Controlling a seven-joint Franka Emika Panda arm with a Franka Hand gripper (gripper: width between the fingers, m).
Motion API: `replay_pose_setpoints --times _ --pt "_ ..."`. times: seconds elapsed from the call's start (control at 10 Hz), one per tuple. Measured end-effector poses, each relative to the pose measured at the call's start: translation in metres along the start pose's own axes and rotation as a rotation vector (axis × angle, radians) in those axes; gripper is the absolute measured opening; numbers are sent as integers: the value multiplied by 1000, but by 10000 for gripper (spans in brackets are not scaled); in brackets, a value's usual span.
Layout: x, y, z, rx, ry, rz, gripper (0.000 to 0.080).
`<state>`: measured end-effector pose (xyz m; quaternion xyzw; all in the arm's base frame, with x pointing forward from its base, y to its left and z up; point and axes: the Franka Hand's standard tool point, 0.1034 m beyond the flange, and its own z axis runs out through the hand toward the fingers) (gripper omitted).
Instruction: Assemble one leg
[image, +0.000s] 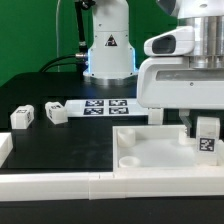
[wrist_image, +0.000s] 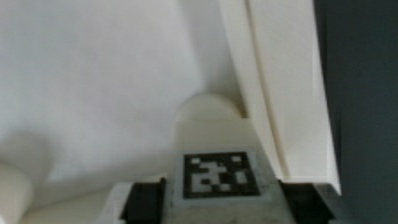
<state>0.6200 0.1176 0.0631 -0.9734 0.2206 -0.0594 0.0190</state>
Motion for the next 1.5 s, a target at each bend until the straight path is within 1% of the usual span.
replay_pose_setpoints --times 0.1,0.3,0.4,0.5,0.6,0.8,0.9,1.0,1.1,1.2,1.5 --pt "3 9 0 -25 0 125 289" --pt "8 24 -1 -62 15 318 301" --pt "10 31 -1 -79 22 415 305" --pt "11 34 -1 -85 28 479 305" --pt "12 36 -1 -89 30 508 305" --pt "11 35 -1 -87 29 513 567" --pt "11 35 -1 -87 29 513 567" --pt "11 35 -1 -87 29 513 630" --pt "11 35 -1 -87 29 513 630" --pt "11 35 -1 -87 29 513 646" --pt "11 35 -1 -87 29 513 648"
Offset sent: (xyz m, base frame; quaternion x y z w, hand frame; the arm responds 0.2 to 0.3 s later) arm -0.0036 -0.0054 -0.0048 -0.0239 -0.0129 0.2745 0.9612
